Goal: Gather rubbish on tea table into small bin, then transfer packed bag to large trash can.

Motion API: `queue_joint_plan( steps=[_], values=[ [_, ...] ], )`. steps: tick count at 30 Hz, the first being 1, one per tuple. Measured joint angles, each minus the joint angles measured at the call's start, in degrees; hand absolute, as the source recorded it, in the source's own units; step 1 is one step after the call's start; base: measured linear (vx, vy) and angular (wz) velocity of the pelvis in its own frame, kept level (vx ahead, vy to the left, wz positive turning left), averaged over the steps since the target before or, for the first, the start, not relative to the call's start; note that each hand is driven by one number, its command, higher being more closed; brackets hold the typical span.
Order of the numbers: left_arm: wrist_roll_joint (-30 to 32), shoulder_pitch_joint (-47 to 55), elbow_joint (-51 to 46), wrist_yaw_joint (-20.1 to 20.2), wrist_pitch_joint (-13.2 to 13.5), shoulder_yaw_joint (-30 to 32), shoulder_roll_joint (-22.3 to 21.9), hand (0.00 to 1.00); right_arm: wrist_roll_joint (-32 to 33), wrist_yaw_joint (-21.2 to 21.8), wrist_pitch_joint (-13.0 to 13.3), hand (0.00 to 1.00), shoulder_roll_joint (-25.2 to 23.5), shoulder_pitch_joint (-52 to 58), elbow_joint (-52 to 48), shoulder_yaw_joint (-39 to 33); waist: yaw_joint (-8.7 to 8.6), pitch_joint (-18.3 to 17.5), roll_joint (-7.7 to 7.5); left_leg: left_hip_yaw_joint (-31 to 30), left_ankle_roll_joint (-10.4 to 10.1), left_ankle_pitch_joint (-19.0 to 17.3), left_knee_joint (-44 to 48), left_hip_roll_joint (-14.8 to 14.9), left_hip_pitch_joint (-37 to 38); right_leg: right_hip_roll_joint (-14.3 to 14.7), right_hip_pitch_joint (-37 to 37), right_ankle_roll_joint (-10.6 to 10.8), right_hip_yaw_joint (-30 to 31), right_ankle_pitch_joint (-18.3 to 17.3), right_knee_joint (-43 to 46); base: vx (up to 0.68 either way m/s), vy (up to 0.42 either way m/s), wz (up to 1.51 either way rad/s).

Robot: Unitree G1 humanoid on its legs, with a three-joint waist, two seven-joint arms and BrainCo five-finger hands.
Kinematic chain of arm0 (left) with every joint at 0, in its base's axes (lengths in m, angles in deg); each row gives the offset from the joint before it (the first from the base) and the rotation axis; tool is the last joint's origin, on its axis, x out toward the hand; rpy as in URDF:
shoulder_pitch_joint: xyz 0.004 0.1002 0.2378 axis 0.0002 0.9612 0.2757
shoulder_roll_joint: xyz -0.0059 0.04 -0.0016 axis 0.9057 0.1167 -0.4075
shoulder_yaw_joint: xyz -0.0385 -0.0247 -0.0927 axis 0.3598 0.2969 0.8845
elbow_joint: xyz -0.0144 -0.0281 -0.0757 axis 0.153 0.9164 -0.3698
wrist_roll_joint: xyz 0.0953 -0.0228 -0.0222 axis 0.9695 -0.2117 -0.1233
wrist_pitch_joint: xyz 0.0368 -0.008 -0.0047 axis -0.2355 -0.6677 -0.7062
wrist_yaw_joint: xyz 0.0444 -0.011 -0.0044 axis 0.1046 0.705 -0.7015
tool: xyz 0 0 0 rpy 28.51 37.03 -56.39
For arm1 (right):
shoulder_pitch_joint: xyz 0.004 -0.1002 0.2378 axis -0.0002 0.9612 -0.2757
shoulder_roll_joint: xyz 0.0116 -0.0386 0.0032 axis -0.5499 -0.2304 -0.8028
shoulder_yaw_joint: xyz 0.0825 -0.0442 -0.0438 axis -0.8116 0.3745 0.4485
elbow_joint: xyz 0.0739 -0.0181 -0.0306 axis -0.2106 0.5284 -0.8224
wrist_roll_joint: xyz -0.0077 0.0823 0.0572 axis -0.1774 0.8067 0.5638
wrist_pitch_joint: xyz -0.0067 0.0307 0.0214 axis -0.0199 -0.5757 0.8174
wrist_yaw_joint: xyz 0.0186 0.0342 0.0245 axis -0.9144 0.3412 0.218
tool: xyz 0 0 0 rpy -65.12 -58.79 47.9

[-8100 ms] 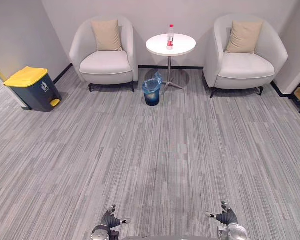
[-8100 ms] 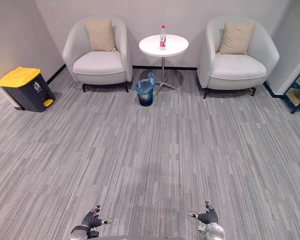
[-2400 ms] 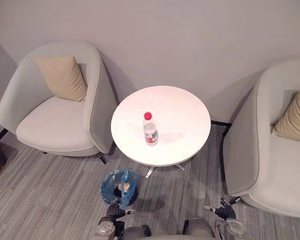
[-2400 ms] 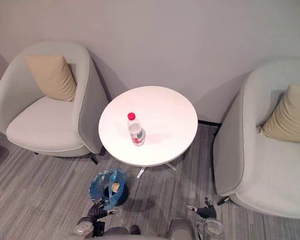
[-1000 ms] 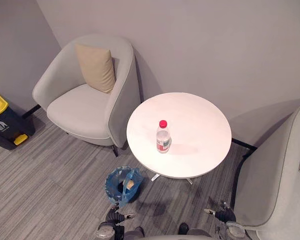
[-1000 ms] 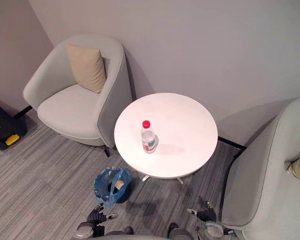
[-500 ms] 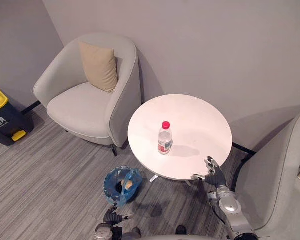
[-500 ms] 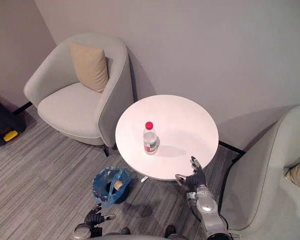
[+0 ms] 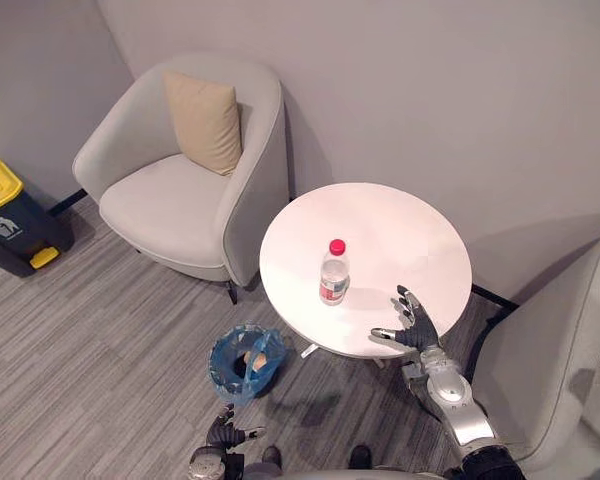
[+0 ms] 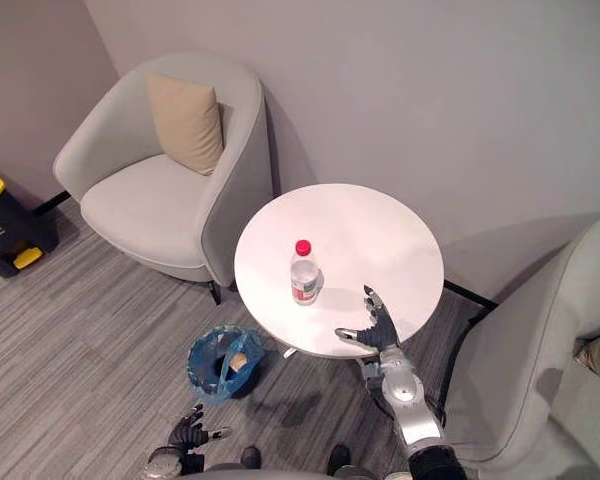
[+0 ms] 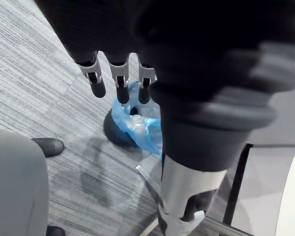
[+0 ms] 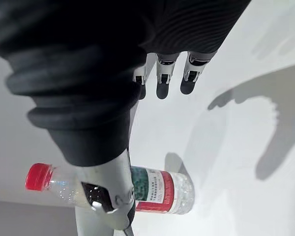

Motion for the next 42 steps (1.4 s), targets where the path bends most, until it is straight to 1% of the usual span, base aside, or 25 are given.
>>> queue_joint_plan(
  steps=[6, 8, 9, 12, 19, 24, 26, 30, 42],
  values=[
    [0.0, -0.1, -0.8, 0.0, 0.4, -1.2, 0.3, 0.00, 0.1, -0.1, 0.0, 0.00, 0.0, -5.4, 3.8, 3.7, 0.41, 0.6, -0.54, -1.6, 0.2, 0.6, 0.0, -0.2, -1.6, -0.1, -0.7, 0.0, -1.6, 0.0, 0.0, -0.03, 0.003, 0.13],
    [0.0, -0.8, -1.2, 0.0, 0.5, -1.7, 0.4, 0.00, 0.1, -0.2, -0.1, 0.00, -0.1, -7.0, 4.9, 4.3, 1.66, 1.6, -0.55, -1.6, 0.1, 0.8, 0.0, -0.2, -1.8, -0.2, -1.0, 0.0, -1.5, 0.0, 0.0, -0.06, 0.002, 0.01],
    [0.0, -1.0, -1.3, 0.0, 0.5, -1.8, 0.4, 0.00, 0.1, -0.3, -0.1, 0.00, -0.2, -8.5, 6.2, 4.6, 1.76, 1.8, -0.59, -1.8, 0.1, 1.1, 0.0, -0.2, -2.6, -0.2, -1.7, -0.2, -1.7, 0.2, 0.0, -0.06, 0.000, 0.05],
    [-0.1, -1.9, -1.4, -0.1, 0.5, -2.0, 0.4, 0.00, 0.6, -1.2, -0.1, 0.00, -0.2, -12.6, 8.6, 6.2, 1.85, 3.7, -0.33, -1.9, 0.0, 1.5, 0.0, -0.2, -3.4, -0.2, -2.5, -0.3, -1.8, 0.4, 0.0, -0.05, 0.004, 0.03],
    [-0.1, -2.3, -2.3, -0.2, 0.6, -3.4, 0.4, 0.00, 0.6, -1.5, -0.3, 0.00, -0.3, -14.6, 9.1, 6.6, 2.94, 5.0, 0.29, -1.8, 0.0, 1.5, 0.0, -0.2, -3.6, -0.2, -2.6, -0.3, -1.9, 0.4, 0.0, 0.00, 0.000, 0.00],
    [-0.1, -2.8, -2.4, -0.3, 0.6, -3.9, 0.3, 0.00, 0.7, -2.3, -0.6, 0.00, -1.0, -16.8, 11.5, 6.8, 3.07, 6.0, 0.57, -2.1, 0.0, 1.5, 0.6, -0.3, -4.0, -0.3, -2.7, -0.2, -2.3, 0.3, 0.4, -0.03, 0.012, 0.04],
    [-0.1, -3.1, -2.5, -0.3, 0.6, -3.9, 0.3, 0.00, 0.6, -2.3, -0.6, 0.00, -1.0, -17.0, 11.5, 8.0, 3.06, 6.4, 0.59, -2.1, 0.0, 1.5, 0.7, -0.3, -4.0, -0.4, -2.8, -0.1, -2.3, 0.3, 0.7, -0.05, 0.013, 0.01],
    [-0.1, -3.2, -2.5, -0.3, 0.6, -4.1, 0.3, 0.00, 0.7, -2.3, -0.6, 0.00, -1.1, -17.1, 11.4, 8.7, 3.09, 6.6, 0.76, -2.0, 0.0, 1.5, 1.0, -0.3, -4.5, -0.7, -4.0, 0.3, -2.1, -0.5, 2.5, -0.04, 0.016, -0.01],
    [-0.1, -3.2, -2.5, -0.3, 0.6, -4.3, 0.3, 0.00, 0.7, -2.3, -0.6, 0.00, -1.1, -16.7, 10.9, 8.5, 3.02, 6.6, 0.78, -1.6, 0.0, 1.4, 1.1, -0.3, -4.2, -0.7, -3.9, 0.3, -1.6, -0.5, 2.6, 0.00, 0.001, 0.00]
  ],
)
